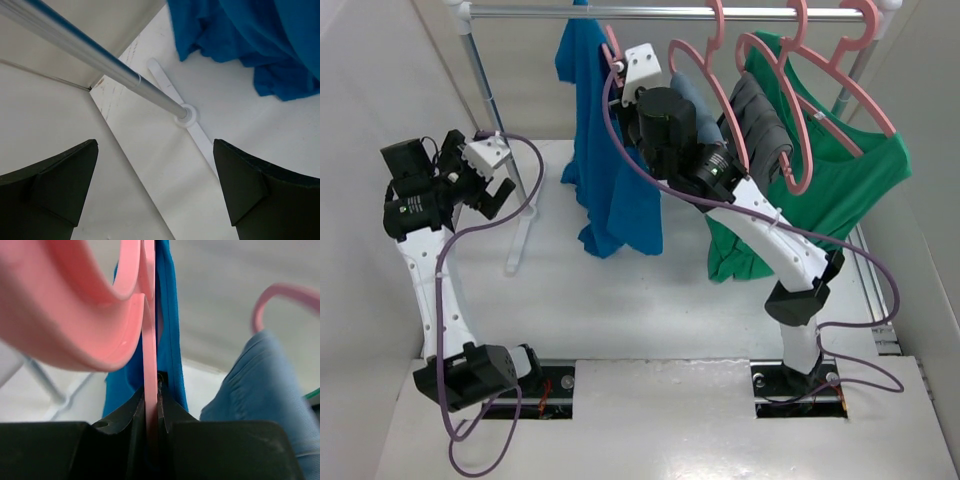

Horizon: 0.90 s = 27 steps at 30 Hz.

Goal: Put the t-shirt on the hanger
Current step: Hang the hanger with tshirt onto the clothesline

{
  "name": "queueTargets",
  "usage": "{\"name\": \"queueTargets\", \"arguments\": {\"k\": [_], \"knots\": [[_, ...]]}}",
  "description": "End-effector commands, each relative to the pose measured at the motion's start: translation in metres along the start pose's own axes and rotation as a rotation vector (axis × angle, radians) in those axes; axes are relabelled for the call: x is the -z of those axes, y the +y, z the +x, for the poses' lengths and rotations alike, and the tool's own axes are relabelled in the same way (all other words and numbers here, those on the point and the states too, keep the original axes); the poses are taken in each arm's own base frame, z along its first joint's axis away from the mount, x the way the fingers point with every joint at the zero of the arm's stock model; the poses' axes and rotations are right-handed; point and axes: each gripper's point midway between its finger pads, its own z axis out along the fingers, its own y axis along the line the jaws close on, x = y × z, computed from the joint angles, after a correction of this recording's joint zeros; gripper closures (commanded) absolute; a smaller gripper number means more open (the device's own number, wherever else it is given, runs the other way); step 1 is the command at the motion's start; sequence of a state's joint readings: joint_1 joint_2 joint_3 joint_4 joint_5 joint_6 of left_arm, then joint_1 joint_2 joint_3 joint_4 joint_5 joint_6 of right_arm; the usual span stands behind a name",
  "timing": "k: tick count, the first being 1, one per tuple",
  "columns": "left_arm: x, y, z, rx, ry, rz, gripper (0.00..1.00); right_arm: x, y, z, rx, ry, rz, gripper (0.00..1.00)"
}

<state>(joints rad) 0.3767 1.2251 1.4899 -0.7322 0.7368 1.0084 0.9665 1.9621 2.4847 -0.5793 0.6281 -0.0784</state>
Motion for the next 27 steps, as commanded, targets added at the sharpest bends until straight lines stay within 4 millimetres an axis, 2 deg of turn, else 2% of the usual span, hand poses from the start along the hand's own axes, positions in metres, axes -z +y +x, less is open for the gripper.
{"name": "queueTargets", "arguments": {"k": [1,3,5,8,9,15,16,18,19,21,24,25,27], "knots": [[0.010,0.002,-0.017,0.024,-0.013,-0.041,0.00,0.023,-0.045,-0.105,-0.162,-0.335,0.140,1.00],[0.007,-0.004,-0.023,0.015,-0.032,-0.016,0.00,0.019,-0.054,-0.112,-0.180,-0.368,0.185,1.00],[0.005,-0.006,-0.020,0.021,-0.027,-0.009,0.00,0.010,-0.061,-0.117,-0.199,-0.405,0.213,1.00],[0.002,-0.012,-0.017,0.029,-0.022,0.011,0.00,-0.003,-0.058,-0.115,-0.221,-0.434,0.225,1.00],[-0.001,-0.015,-0.015,0.032,-0.013,0.019,0.00,-0.007,-0.061,-0.113,-0.221,-0.437,0.236,1.00],[-0.003,-0.021,-0.007,0.045,-0.002,0.033,0.00,-0.032,-0.042,-0.096,-0.218,-0.442,0.224,1.00],[-0.003,-0.021,-0.007,0.045,-0.002,0.033,0.00,-0.029,-0.044,-0.102,-0.233,-0.461,0.226,1.00],[-0.003,-0.023,-0.006,0.051,0.002,0.038,0.00,-0.041,-0.036,-0.089,-0.220,-0.445,0.224,1.00],[-0.004,-0.025,-0.003,0.056,0.007,0.044,0.00,-0.040,-0.043,-0.095,-0.234,-0.464,0.235,1.00],[-0.005,-0.027,-0.005,0.052,0.003,0.051,0.00,-0.045,-0.047,-0.091,-0.237,-0.463,0.254,1.00],[-0.005,-0.029,-0.004,0.058,0.008,0.057,0.00,-0.056,-0.041,-0.083,-0.241,-0.462,0.236,1.00],[-0.006,-0.031,-0.001,0.063,0.012,0.062,0.00,-0.063,-0.043,-0.073,-0.224,-0.442,0.245,1.00],[-0.006,-0.031,-0.001,0.063,0.012,0.063,0.00,-0.066,-0.037,-0.070,-0.219,-0.436,0.216,1.00]]}}
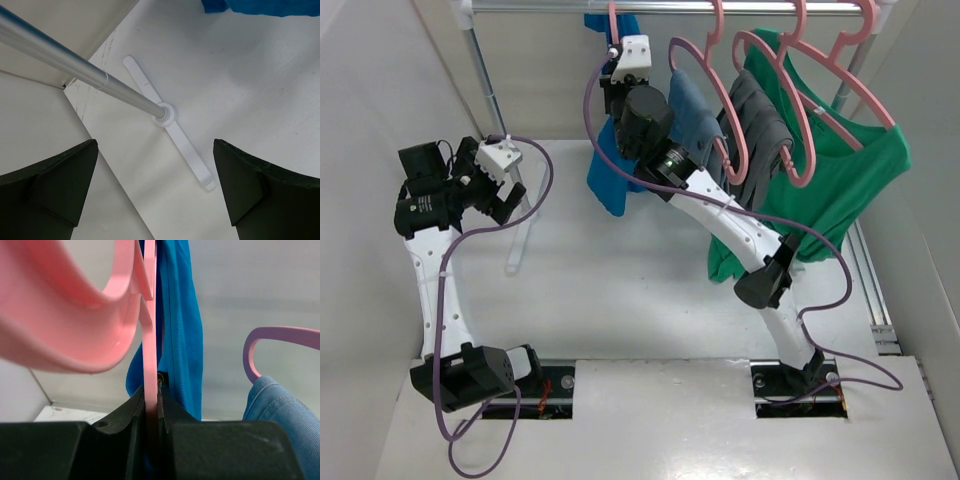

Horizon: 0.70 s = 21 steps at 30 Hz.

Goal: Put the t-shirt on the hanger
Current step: Hang the hanger with tshirt onto the clothesline

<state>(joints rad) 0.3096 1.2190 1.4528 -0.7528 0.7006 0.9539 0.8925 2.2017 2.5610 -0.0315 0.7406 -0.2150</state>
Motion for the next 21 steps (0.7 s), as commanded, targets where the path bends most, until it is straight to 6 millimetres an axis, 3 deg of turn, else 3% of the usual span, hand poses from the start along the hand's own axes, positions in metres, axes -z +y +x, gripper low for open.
{"name": "queueTargets", "arguments": {"k": [1,4,7,9,14,17,21], "knots": [[0.005,-0.008,-0.003,0.012,-0.008,0.006,0.00,-0.003,-0.014,-0.050,-0.136,-0.133,0.004,1.00],[0.004,-0.010,0.000,0.019,-0.003,0.013,0.00,-0.002,-0.009,-0.047,-0.138,-0.129,-0.021,1.00],[0.004,-0.010,0.000,0.019,-0.003,0.013,0.00,-0.001,-0.011,-0.063,-0.162,-0.161,-0.028,1.00],[0.004,-0.010,0.000,0.010,-0.003,0.013,0.00,0.001,-0.016,-0.083,-0.199,-0.205,-0.020,1.00],[0.004,-0.010,0.000,0.010,-0.003,0.013,0.00,0.001,-0.021,-0.093,-0.241,-0.246,0.005,1.00],[0.004,-0.010,0.000,0.010,-0.003,0.013,0.00,0.001,-0.019,-0.094,-0.249,-0.249,-0.006,1.00],[0.002,-0.012,0.002,0.016,-0.006,0.024,0.00,-0.004,-0.007,-0.069,-0.245,-0.215,0.011,1.00]]}}
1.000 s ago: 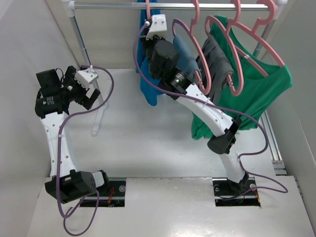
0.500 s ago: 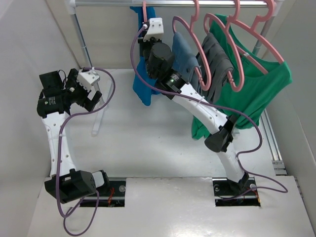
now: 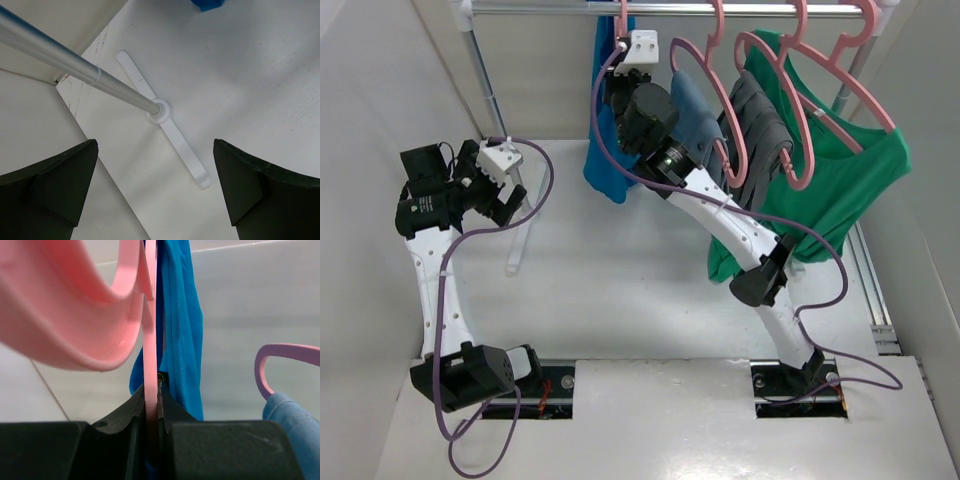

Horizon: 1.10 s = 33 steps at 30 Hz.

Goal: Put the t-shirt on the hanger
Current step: Hang the hanger with tshirt onto the clothesline

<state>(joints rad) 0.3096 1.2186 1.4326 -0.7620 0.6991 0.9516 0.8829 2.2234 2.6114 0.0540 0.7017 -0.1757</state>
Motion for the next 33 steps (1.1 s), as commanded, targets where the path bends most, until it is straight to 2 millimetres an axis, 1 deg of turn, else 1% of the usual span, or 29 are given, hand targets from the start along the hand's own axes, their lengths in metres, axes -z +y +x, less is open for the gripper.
{"name": "queueTargets", "arguments": {"k": [1,2,3,4,5,6,7,8,9,10,12,13,15,17,18,19,21,22,23,24,25,26,27,28,29,30,31,32,33], "knots": [[0.003,-0.009,-0.007,-0.025,-0.025,0.016,0.00,-0.003,-0.003,-0.041,-0.131,-0.125,0.025,1.00],[0.003,-0.008,-0.007,-0.037,-0.025,0.016,0.00,-0.003,-0.005,-0.045,-0.146,-0.140,0.038,1.00],[0.001,-0.014,-0.010,-0.065,-0.029,0.038,0.00,-0.005,-0.002,-0.038,-0.155,-0.140,0.037,1.00],[0.001,-0.014,-0.010,-0.066,-0.029,0.038,0.00,-0.008,-0.007,-0.040,-0.159,-0.151,0.046,1.00],[0.000,-0.015,-0.016,-0.090,-0.040,0.043,0.00,-0.009,-0.005,-0.035,-0.160,-0.152,0.047,1.00],[0.000,-0.015,-0.017,-0.090,-0.040,0.043,0.00,-0.013,-0.011,-0.037,-0.171,-0.163,0.058,1.00],[-0.002,-0.020,-0.020,-0.097,-0.054,0.060,0.00,-0.012,-0.009,-0.042,-0.187,-0.173,0.045,1.00],[-0.002,-0.021,-0.022,-0.097,-0.061,0.066,0.00,-0.015,-0.012,-0.042,-0.182,-0.177,0.041,1.00],[0.002,-0.021,-0.028,-0.108,-0.077,0.061,0.00,-0.015,-0.012,-0.042,-0.182,-0.177,0.041,1.00],[0.002,-0.022,-0.029,-0.099,-0.084,0.067,0.00,-0.016,-0.011,-0.036,-0.173,-0.167,0.039,1.00],[0.002,-0.023,-0.030,-0.099,-0.091,0.073,0.00,-0.016,-0.008,-0.027,-0.156,-0.149,0.028,1.00],[0.000,-0.025,-0.027,-0.092,-0.086,0.079,0.00,-0.015,-0.009,-0.030,-0.156,-0.148,0.028,1.00],[0.000,-0.026,-0.025,-0.098,-0.081,0.085,0.00,-0.016,-0.004,-0.022,-0.142,-0.136,0.008,1.00],[0.003,-0.028,-0.026,-0.117,-0.081,0.086,0.00,-0.015,-0.003,-0.018,-0.140,-0.120,0.005,1.00],[0.002,-0.033,-0.026,-0.125,-0.078,0.104,0.00,-0.015,-0.002,-0.018,-0.139,-0.121,-0.004,1.00],[0.003,-0.035,-0.024,-0.129,-0.072,0.112,0.00,-0.016,0.001,-0.012,-0.127,-0.107,-0.015,1.00],[0.003,-0.036,-0.022,-0.137,-0.068,0.117,0.00,-0.015,0.003,-0.012,-0.128,-0.100,-0.028,1.00],[0.003,-0.036,-0.022,-0.137,-0.068,0.117,0.00,-0.015,0.004,-0.007,-0.122,-0.092,-0.029,1.00],[0.003,-0.036,-0.022,-0.137,-0.068,0.117,0.00,-0.013,0.003,-0.012,-0.121,-0.094,-0.041,0.93],[0.003,-0.036,-0.022,-0.137,-0.068,0.117,0.00,-0.008,0.010,-0.013,-0.122,-0.090,-0.064,0.81],[0.003,-0.038,-0.021,-0.131,-0.063,0.124,0.00,-0.007,0.014,-0.017,-0.120,-0.093,-0.091,0.74],[0.002,-0.039,-0.018,-0.134,-0.059,0.129,0.00,-0.004,0.013,-0.021,-0.118,-0.092,-0.105,0.70],[0.002,-0.040,-0.020,-0.134,-0.067,0.135,0.00,0.000,0.019,-0.024,-0.120,-0.091,-0.126,0.68],[0.002,-0.040,-0.020,-0.134,-0.067,0.135,0.00,0.002,0.019,-0.028,-0.120,-0.094,-0.135,0.62],[0.002,-0.042,-0.018,-0.137,-0.062,0.141,0.00,0.008,0.025,-0.032,-0.124,-0.094,-0.161,0.58],[0.000,-0.045,-0.017,-0.130,-0.065,0.152,0.00,0.011,0.020,-0.038,-0.101,-0.094,-0.160,0.49],[0.000,-0.045,-0.017,-0.130,-0.065,0.152,0.00,0.016,0.023,-0.040,-0.094,-0.091,-0.170,0.45],[0.001,-0.046,-0.015,-0.125,-0.061,0.158,0.00,0.019,0.022,-0.044,-0.083,-0.093,-0.178,0.43],[0.001,-0.046,-0.015,-0.125,-0.061,0.158,0.00,0.027,0.025,-0.047,-0.071,-0.085,-0.193,0.40]]}}
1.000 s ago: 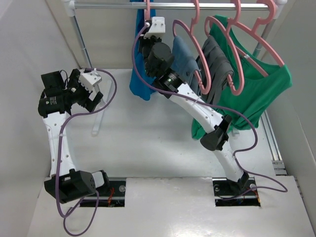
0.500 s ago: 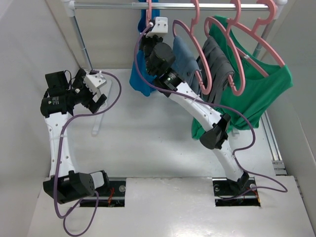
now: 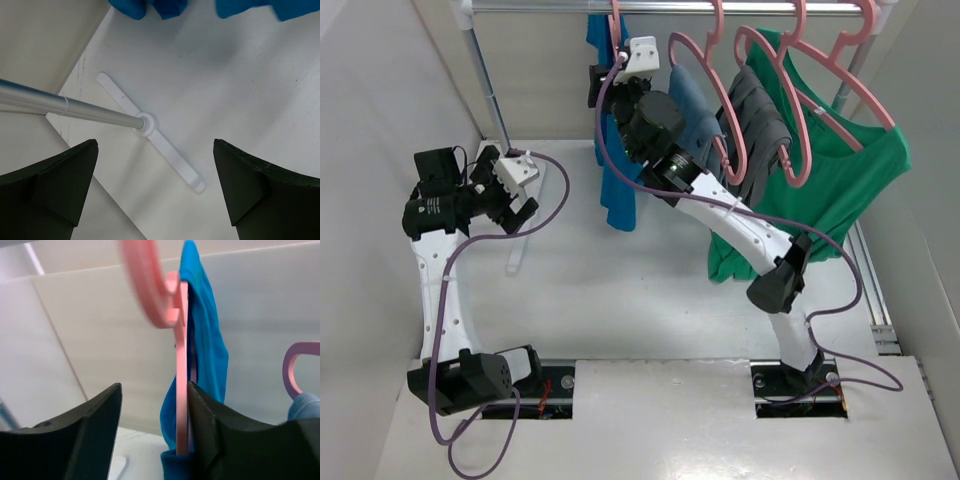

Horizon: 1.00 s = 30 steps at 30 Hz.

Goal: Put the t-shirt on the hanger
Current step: Hang the hanger with tshirt onto the clothesline

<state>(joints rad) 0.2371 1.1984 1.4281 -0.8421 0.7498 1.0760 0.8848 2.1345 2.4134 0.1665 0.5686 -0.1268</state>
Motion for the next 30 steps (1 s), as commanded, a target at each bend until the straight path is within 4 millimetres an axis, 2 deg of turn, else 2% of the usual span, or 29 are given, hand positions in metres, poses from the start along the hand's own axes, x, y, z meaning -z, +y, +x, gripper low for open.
{"name": "queueTargets", "arguments": {"k": [1,10,13,16,19,21,27,29,30], "knots": [[0.003,-0.012,-0.004,-0.014,-0.024,0.030,0.00,0.023,0.012,-0.052,0.003,-0.060,-0.072,0.36],[0.001,-0.016,-0.002,-0.011,-0.025,0.046,0.00,0.063,0.036,-0.057,0.034,-0.023,-0.218,0.22],[0.002,-0.018,-0.001,-0.014,-0.021,0.052,0.00,0.074,0.033,-0.066,0.052,-0.025,-0.235,0.20],[-0.002,-0.019,0.003,-0.002,-0.014,0.064,0.00,0.089,0.032,-0.075,0.084,-0.029,-0.254,0.13],[-0.004,-0.021,0.007,0.005,-0.010,0.071,0.00,0.111,0.031,-0.080,0.143,-0.020,-0.269,0.01],[-0.005,-0.021,0.010,0.007,-0.001,0.068,0.00,0.126,0.027,-0.081,0.171,-0.012,-0.286,0.01],[-0.010,-0.021,0.023,0.014,0.033,0.060,0.00,0.168,0.036,-0.077,0.214,0.004,-0.428,0.01],[-0.013,-0.020,0.028,0.019,0.048,0.060,0.00,0.187,0.038,-0.063,0.243,0.035,-0.484,0.01],[-0.014,-0.021,0.033,0.026,0.061,0.062,0.00,0.197,0.046,-0.059,0.241,0.035,-0.541,0.01]]}}
